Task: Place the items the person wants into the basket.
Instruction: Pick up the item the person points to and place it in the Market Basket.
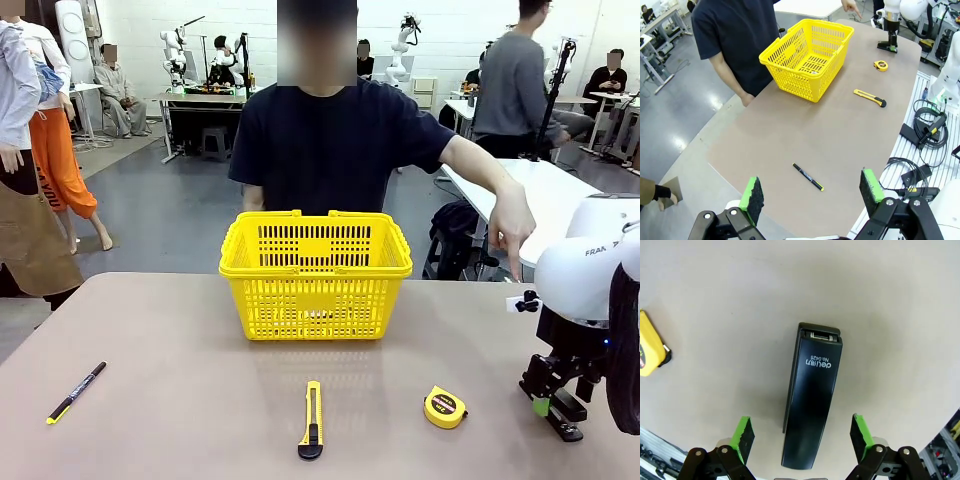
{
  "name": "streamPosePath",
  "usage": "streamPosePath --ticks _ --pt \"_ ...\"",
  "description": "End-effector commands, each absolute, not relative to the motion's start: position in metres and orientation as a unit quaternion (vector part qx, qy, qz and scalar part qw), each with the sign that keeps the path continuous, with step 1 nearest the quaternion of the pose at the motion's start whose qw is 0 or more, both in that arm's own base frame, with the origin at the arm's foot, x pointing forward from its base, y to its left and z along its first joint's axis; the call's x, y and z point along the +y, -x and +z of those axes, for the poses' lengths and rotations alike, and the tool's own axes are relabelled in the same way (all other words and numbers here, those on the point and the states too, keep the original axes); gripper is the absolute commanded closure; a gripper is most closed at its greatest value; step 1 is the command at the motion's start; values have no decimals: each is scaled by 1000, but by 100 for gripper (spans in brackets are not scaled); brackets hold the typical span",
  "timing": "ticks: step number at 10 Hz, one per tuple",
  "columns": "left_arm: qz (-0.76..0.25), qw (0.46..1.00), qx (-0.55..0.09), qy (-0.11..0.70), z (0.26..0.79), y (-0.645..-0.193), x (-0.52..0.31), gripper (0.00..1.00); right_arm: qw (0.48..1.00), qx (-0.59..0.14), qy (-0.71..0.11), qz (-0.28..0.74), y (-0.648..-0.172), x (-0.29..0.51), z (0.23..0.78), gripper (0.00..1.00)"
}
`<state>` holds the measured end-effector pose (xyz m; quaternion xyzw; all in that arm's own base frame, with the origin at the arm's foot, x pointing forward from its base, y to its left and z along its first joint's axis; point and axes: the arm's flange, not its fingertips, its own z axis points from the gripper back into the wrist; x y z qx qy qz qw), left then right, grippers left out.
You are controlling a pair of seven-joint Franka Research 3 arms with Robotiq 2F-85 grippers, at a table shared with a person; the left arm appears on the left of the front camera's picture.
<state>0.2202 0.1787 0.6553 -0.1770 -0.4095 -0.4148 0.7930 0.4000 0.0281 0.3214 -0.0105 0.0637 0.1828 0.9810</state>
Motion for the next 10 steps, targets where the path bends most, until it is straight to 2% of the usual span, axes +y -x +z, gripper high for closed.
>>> streamPosePath --ticks 1,3,4,5,6,8,9,10 --pt "-417 789 -413 180 656 -220 180 0 981 71 35 178 -410 34 310 0" --pt "-417 789 -413 180 656 -220 180 0 978 76 42 189 -411 34 304 0" --pt "-417 789 -413 180 656 -220 180 0 976 72 47 202 -410 33 305 41" --pt "-417 789 -413 180 656 -220 180 0 976 69 46 203 -409 33 305 59" --pt "-417 789 -413 180 656 -220 180 0 976 68 44 202 -409 34 304 100" --pt "-417 789 -413 180 656 -220 180 0 976 71 44 200 -410 32 305 100" --pt "-417 789 -413 180 656 -220 180 0 977 71 45 198 -410 31 305 87" --pt "-417 789 -413 180 656 -220 180 0 977 69 45 196 -411 31 305 97"
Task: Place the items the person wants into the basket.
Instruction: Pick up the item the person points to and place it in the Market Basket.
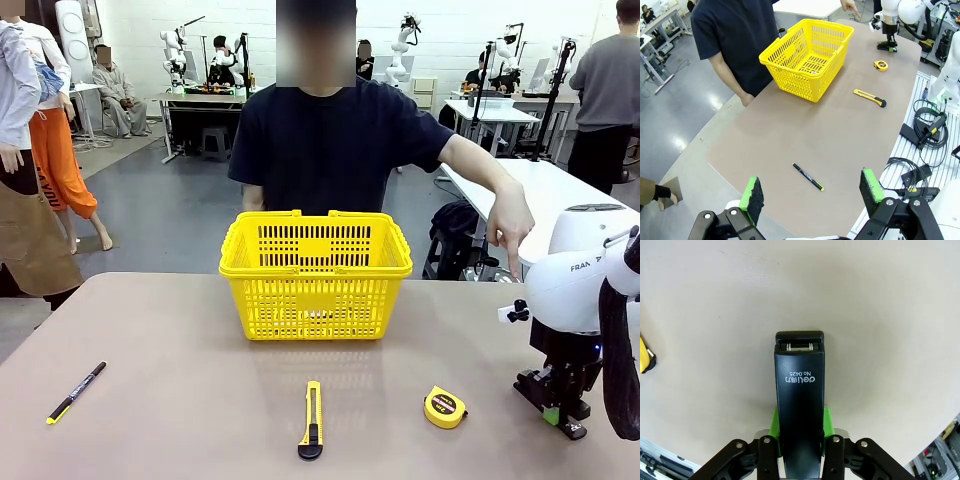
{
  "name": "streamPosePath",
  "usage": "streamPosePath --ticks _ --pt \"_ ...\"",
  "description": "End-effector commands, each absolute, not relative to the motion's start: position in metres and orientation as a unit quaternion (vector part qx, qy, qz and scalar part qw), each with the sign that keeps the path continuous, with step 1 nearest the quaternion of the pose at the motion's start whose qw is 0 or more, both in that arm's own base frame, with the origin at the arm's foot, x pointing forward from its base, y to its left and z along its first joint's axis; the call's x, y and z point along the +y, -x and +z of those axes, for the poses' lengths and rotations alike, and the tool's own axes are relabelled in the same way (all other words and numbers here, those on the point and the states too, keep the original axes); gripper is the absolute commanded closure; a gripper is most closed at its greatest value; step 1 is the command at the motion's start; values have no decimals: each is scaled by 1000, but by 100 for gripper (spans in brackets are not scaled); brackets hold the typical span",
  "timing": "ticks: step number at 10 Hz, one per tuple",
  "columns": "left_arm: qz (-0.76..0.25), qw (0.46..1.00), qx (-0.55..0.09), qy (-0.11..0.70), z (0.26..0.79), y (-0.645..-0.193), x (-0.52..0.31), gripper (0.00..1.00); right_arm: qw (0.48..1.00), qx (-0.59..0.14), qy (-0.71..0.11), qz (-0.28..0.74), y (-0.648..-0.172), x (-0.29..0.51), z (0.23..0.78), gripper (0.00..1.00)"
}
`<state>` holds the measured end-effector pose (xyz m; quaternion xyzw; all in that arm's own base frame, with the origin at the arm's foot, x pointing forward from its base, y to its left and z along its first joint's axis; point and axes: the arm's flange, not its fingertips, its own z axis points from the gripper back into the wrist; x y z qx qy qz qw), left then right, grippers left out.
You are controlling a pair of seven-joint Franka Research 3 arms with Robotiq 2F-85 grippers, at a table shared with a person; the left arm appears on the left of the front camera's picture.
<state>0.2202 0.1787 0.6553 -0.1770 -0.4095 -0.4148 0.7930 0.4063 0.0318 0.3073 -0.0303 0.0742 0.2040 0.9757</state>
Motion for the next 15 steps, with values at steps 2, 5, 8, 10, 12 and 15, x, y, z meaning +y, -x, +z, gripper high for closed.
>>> streamPosePath --ticks 2,5,8,10,12,15 --pt "-417 789 -413 180 656 -220 180 0 978 69 43 191 -410 31 305 100" --pt "-417 789 -413 180 656 -220 180 0 985 56 24 164 -399 33 327 84" --pt "-417 789 -413 180 656 -220 180 0 985 42 20 164 -354 48 407 74" --pt "-417 789 -413 180 656 -220 180 0 986 25 -18 163 -338 55 480 74" --pt "-417 789 -413 180 656 -220 180 0 989 13 -31 144 -329 65 529 74" --pt "-417 789 -413 180 656 -220 180 0 993 4 -28 117 -329 76 545 74"
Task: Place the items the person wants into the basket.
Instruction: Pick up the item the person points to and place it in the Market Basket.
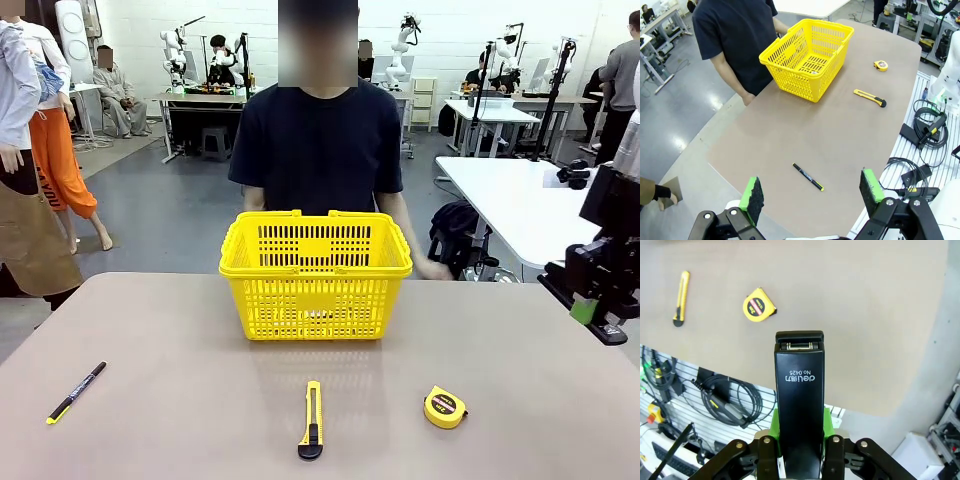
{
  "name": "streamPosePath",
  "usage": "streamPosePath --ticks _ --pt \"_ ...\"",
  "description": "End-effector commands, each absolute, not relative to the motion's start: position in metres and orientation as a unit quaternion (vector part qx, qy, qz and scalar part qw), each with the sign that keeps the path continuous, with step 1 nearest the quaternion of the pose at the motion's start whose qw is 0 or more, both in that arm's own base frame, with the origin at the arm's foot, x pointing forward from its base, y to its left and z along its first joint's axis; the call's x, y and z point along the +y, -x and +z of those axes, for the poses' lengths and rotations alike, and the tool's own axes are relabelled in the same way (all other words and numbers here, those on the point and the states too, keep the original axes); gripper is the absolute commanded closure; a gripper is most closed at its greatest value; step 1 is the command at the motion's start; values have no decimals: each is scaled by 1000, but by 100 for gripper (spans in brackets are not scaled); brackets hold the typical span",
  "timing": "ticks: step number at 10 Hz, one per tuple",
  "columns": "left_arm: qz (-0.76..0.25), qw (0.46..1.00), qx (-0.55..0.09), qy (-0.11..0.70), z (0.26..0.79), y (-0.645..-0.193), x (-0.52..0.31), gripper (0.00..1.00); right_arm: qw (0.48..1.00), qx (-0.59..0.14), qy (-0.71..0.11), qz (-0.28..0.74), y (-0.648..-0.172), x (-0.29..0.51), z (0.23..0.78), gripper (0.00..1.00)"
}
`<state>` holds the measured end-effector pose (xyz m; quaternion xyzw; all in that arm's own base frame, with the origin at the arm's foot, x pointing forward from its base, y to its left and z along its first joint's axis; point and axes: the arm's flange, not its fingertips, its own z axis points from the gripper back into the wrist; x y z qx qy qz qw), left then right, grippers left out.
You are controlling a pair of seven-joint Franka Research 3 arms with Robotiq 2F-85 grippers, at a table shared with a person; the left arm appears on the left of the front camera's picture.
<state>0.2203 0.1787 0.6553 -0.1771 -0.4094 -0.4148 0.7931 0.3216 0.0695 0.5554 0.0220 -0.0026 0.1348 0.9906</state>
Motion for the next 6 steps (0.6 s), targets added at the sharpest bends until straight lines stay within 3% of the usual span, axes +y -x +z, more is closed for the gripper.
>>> streamPosePath --ticks 1,6 --pt "-417 789 -413 180 656 -220 180 0 989 -4 -24 144 -319 66 555 74" --pt "-417 789 -413 180 656 -220 180 0 989 -4 -24 144 -319 66 555 74"
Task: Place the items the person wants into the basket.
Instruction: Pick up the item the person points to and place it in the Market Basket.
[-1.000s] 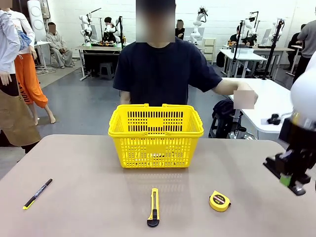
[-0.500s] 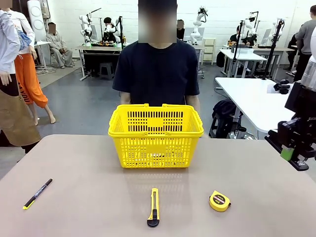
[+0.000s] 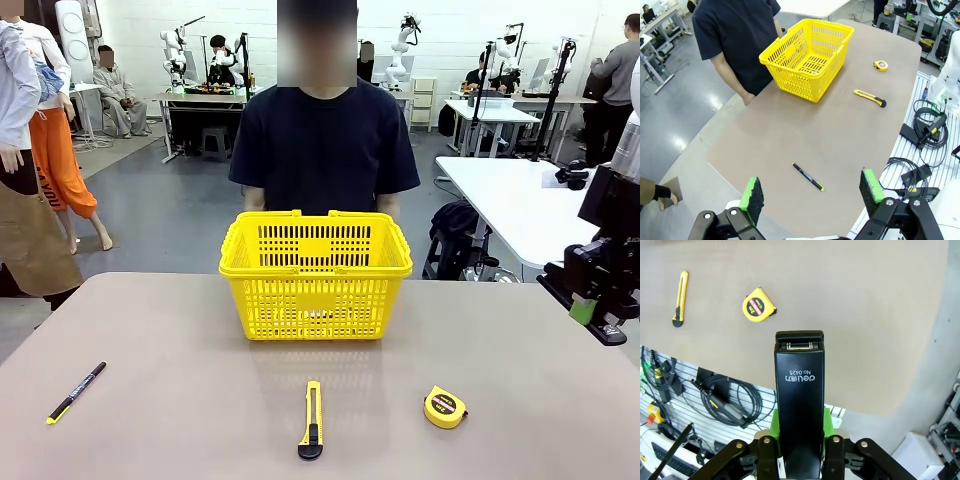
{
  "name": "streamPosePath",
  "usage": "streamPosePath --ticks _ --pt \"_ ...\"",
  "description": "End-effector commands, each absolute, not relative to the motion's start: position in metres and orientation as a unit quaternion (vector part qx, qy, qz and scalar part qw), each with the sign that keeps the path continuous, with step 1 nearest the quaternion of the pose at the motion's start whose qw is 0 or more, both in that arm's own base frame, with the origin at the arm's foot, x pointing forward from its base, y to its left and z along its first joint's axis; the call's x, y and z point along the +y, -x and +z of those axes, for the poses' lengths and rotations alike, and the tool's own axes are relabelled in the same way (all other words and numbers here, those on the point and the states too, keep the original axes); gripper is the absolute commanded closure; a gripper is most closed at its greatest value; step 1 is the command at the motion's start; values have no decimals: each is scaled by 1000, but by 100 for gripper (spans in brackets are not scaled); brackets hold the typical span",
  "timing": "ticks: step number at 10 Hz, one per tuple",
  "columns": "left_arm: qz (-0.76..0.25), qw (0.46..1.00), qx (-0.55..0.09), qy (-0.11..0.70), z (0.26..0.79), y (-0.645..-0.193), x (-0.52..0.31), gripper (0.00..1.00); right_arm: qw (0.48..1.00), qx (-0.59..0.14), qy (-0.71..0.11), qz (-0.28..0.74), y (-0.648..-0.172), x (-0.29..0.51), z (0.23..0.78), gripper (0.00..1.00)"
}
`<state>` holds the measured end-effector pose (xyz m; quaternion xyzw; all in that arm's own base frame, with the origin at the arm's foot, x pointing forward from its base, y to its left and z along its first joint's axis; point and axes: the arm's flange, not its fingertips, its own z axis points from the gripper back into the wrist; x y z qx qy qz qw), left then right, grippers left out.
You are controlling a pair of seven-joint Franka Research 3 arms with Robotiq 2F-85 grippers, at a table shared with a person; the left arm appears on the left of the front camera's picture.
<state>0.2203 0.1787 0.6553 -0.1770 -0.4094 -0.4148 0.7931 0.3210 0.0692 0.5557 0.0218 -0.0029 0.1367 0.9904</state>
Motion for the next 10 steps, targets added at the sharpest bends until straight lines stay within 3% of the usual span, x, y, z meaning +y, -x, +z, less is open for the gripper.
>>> streamPosePath --ticks 1,3,4,6,10 --pt "-417 789 -413 180 656 -220 180 0 989 -4 -24 144 -319 66 555 74" --pt "-417 789 -413 180 656 -220 180 0 989 -4 -24 144 -319 66 555 74" --pt "-417 789 -413 180 656 -220 180 0 990 -3 -22 137 -321 69 556 64" --pt "-417 789 -413 180 656 -220 180 0 979 -6 42 198 -350 156 588 64" --pt "-417 789 -413 180 656 -220 180 0 936 9 48 350 -403 304 591 64"
